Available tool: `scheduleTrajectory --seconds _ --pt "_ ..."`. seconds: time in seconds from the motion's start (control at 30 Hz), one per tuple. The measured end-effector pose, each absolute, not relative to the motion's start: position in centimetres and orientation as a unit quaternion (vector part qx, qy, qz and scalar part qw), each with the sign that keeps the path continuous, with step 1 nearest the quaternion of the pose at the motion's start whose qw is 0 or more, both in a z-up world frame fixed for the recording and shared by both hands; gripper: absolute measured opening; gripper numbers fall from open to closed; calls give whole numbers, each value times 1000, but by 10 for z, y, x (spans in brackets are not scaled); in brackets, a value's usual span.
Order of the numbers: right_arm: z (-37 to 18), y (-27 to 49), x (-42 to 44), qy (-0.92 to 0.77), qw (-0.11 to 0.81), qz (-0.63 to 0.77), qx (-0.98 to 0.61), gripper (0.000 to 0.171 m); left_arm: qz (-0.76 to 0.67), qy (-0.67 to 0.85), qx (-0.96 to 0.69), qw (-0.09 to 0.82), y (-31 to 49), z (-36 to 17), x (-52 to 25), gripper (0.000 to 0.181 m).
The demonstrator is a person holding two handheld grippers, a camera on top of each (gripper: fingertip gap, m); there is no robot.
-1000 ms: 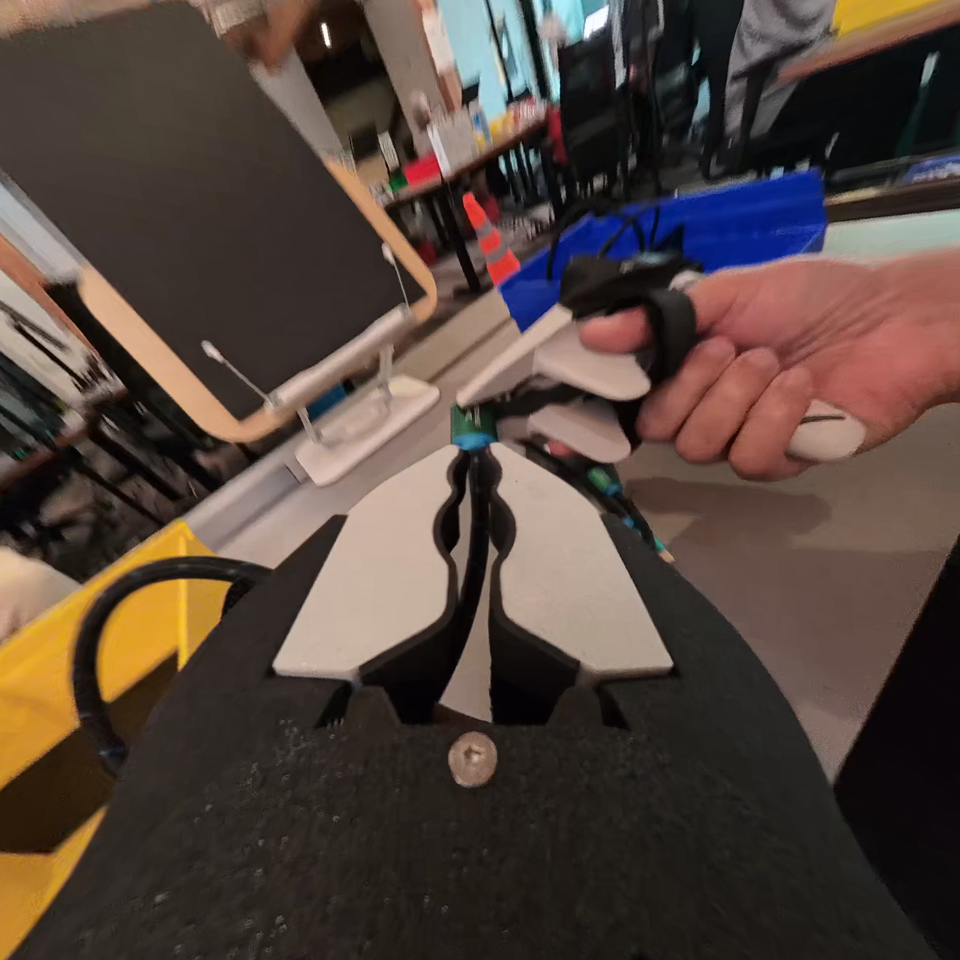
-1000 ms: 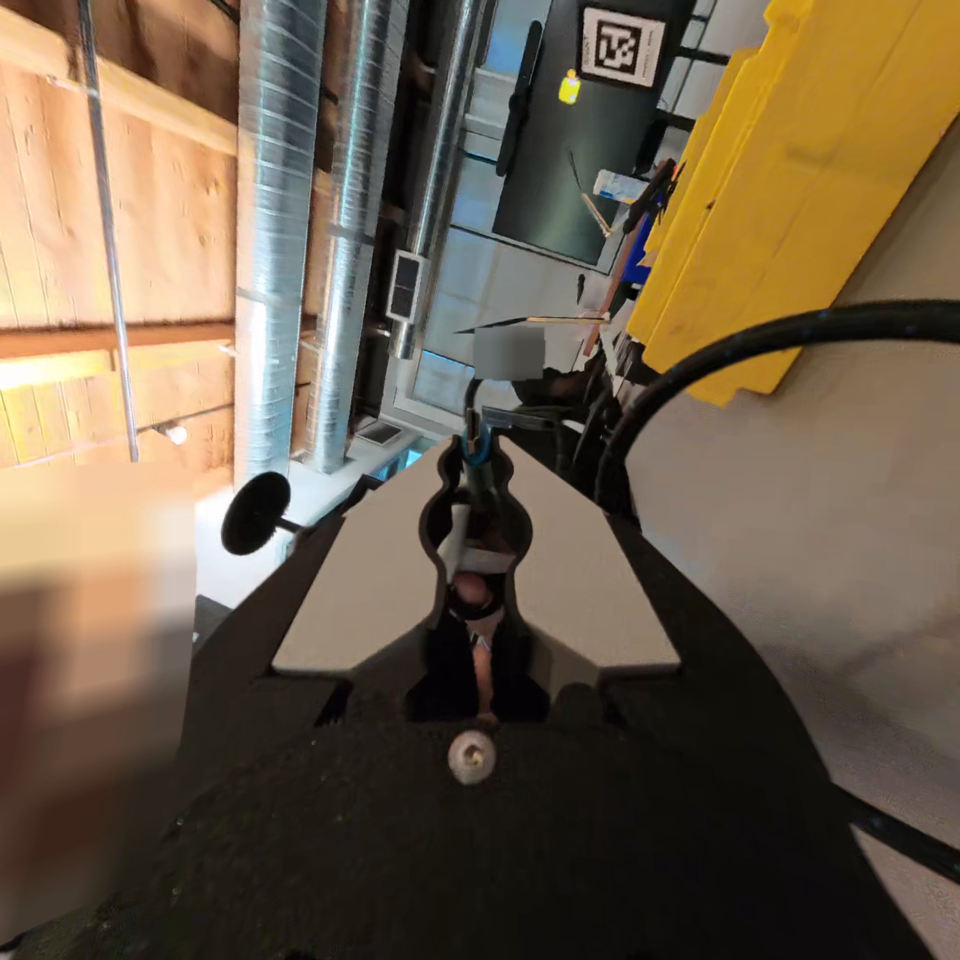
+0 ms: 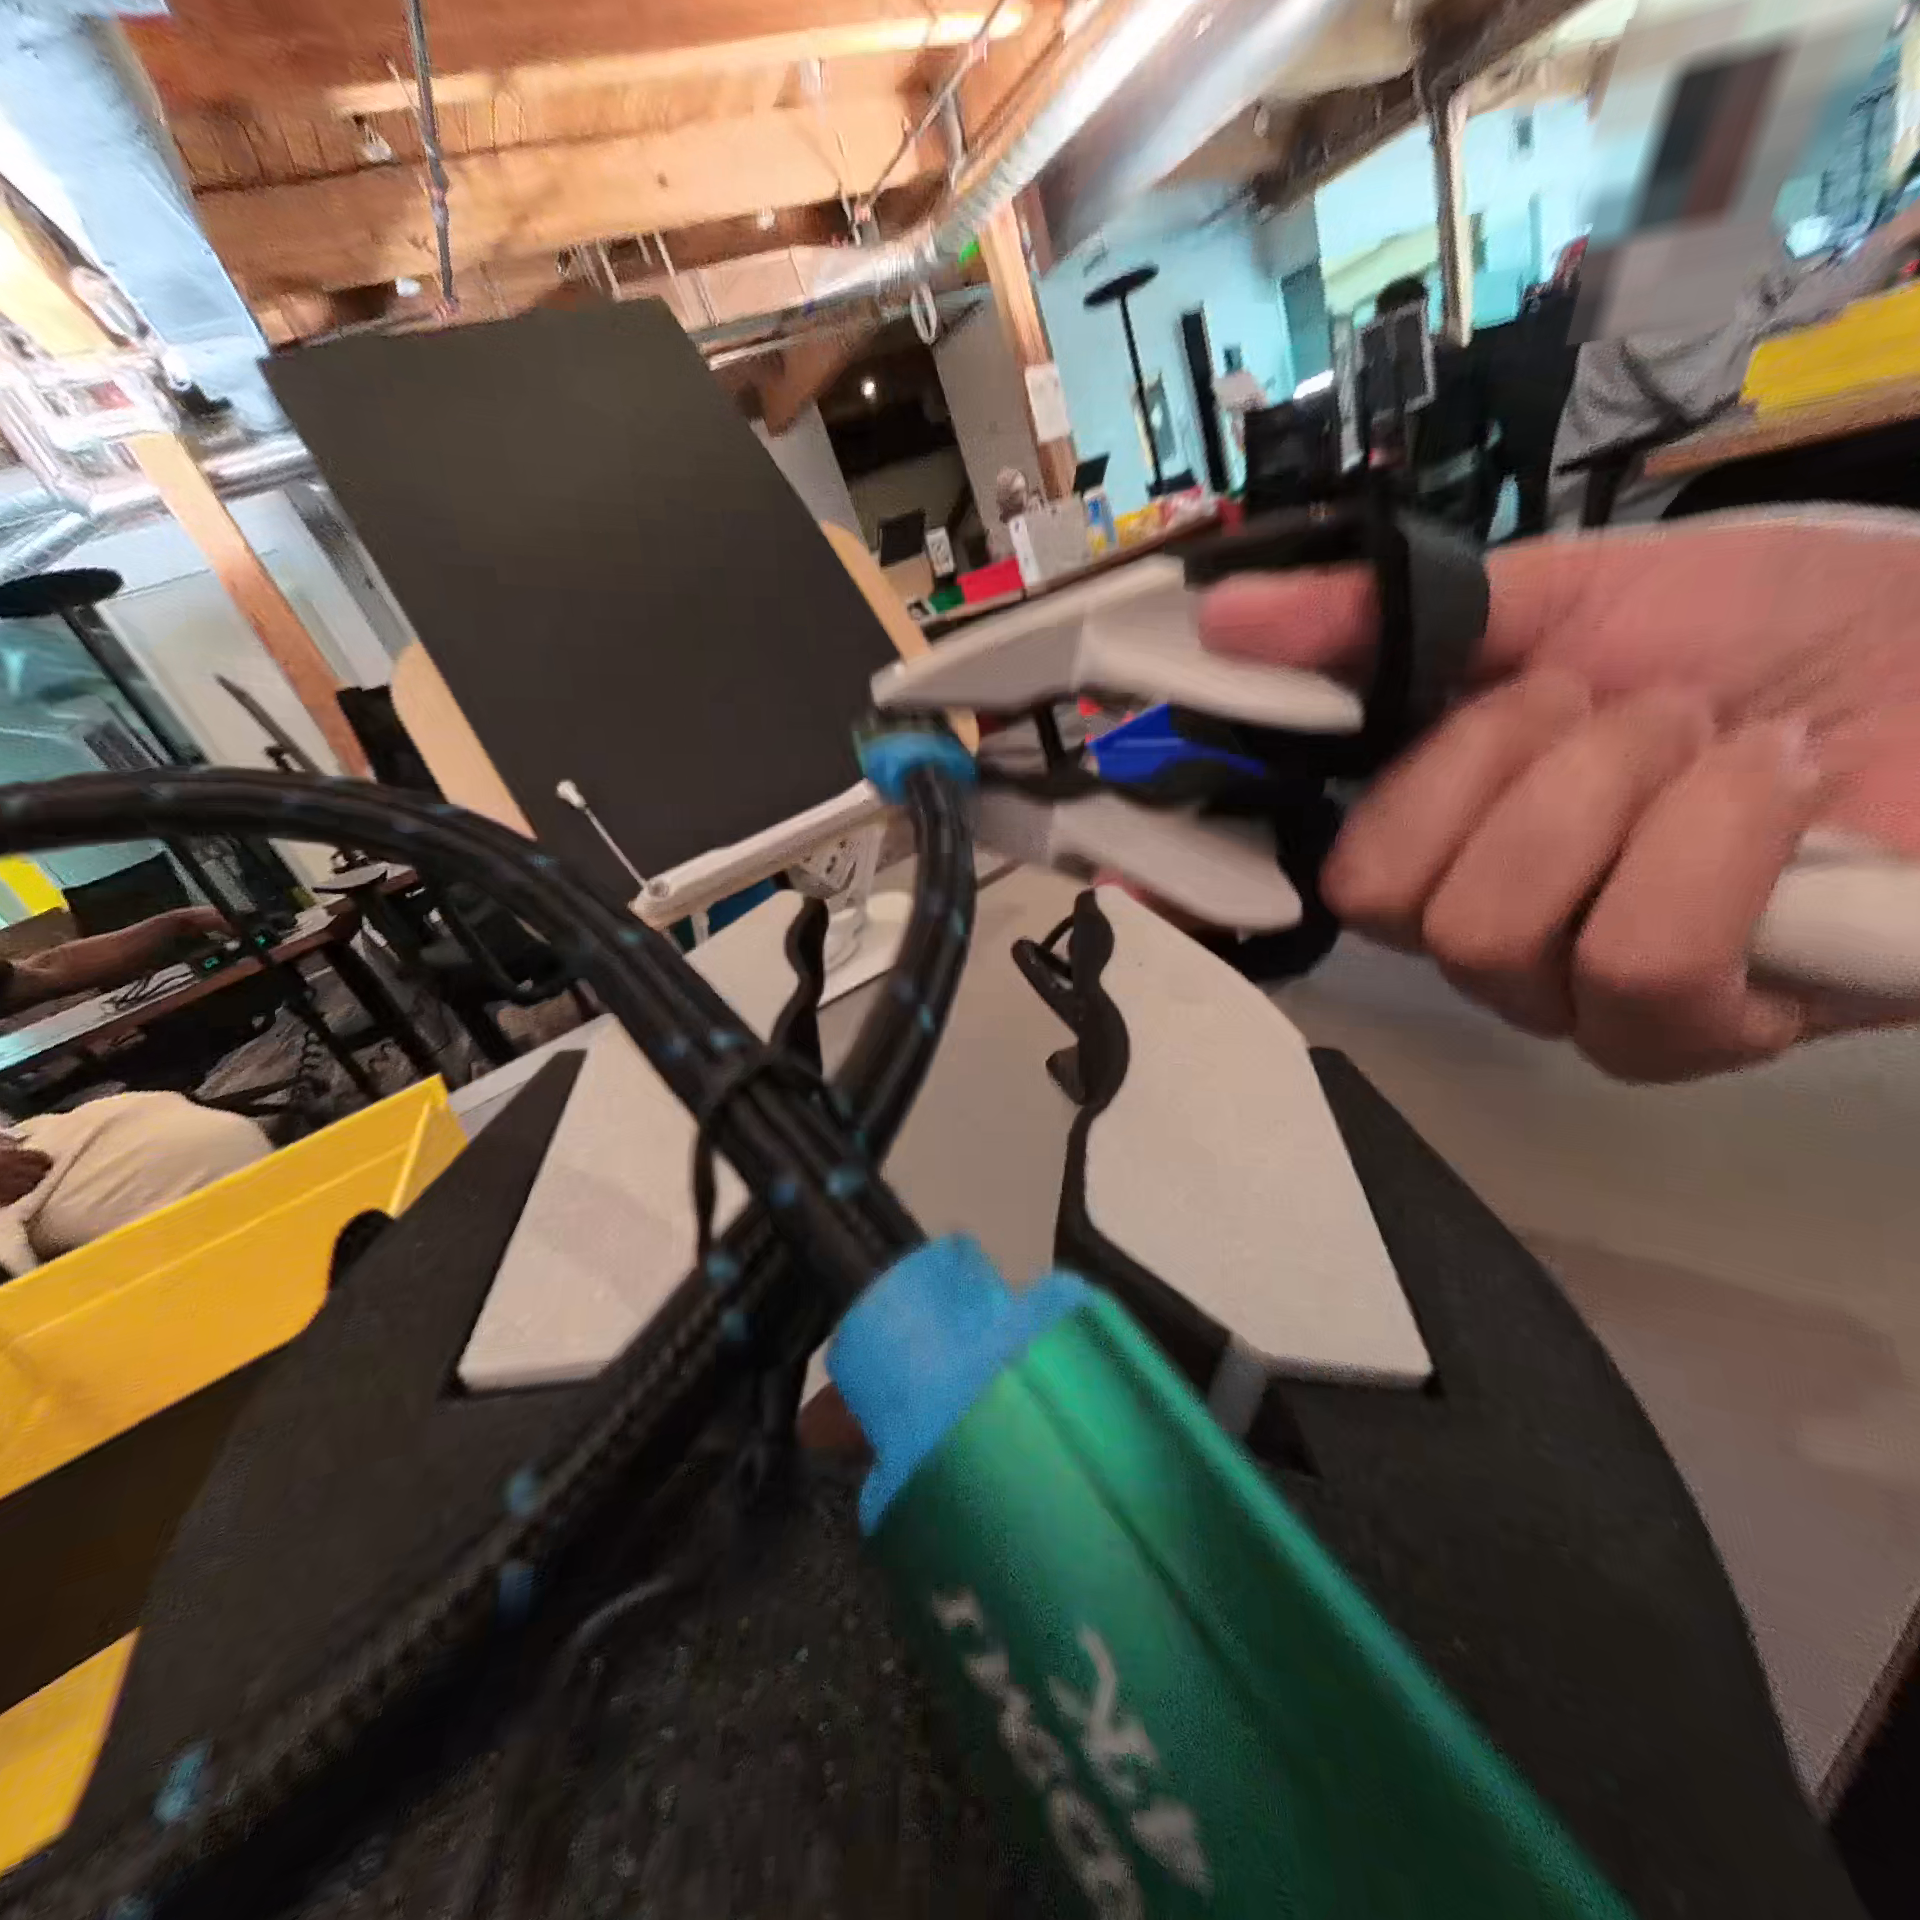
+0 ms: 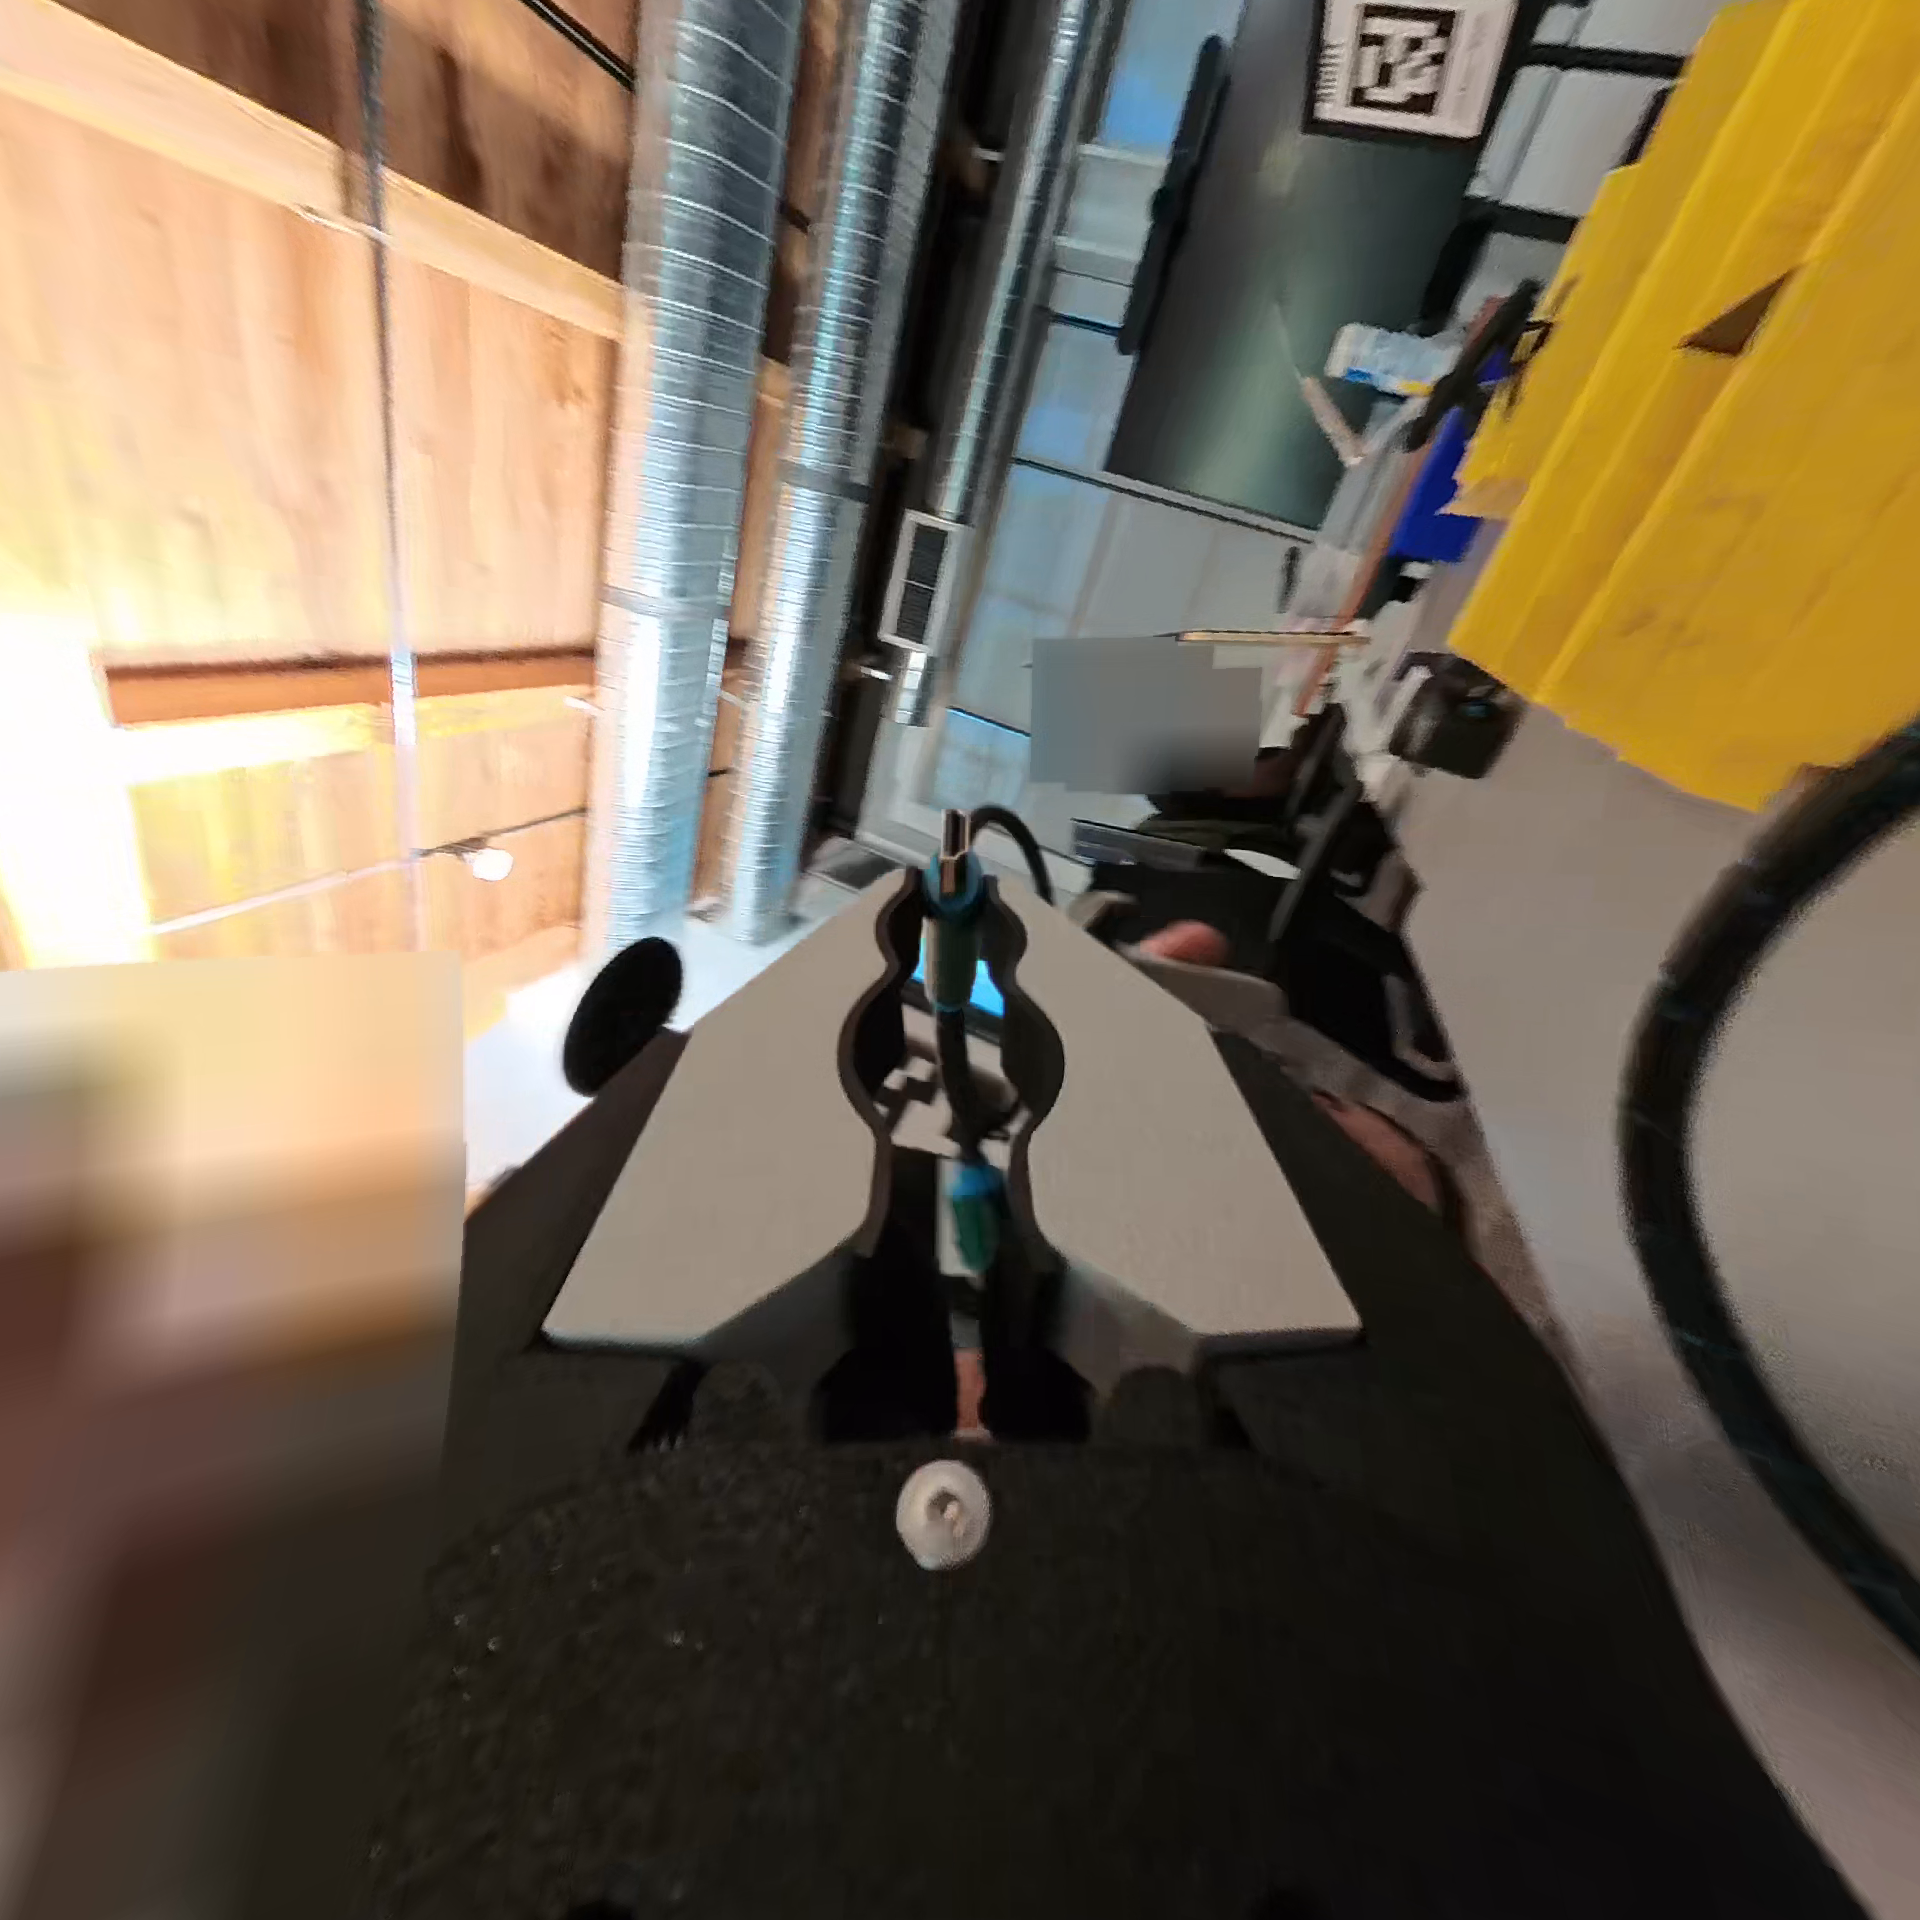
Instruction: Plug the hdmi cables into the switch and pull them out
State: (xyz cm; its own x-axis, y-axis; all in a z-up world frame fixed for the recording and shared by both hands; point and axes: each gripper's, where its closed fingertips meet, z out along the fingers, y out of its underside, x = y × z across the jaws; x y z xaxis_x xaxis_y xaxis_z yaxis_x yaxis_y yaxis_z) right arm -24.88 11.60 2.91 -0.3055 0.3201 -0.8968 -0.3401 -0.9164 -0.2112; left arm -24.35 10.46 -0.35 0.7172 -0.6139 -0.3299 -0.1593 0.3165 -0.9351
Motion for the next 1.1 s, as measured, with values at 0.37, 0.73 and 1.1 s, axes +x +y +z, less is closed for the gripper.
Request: scheduleTrajectory --seconds 0.37,0.73,1.1 --pt "-3 117 -254 -24 259 740 -620 11 -113 341 -551 753 108 -2 -241 21" --pt "-9 120 -258 -9 256 751 -608 11 -142 314 -596 726 115 -18 -248 20" --pt "2 149 -201 -191 447 580 -654 21 -193 299 -614 705 111 -18 -274 19"
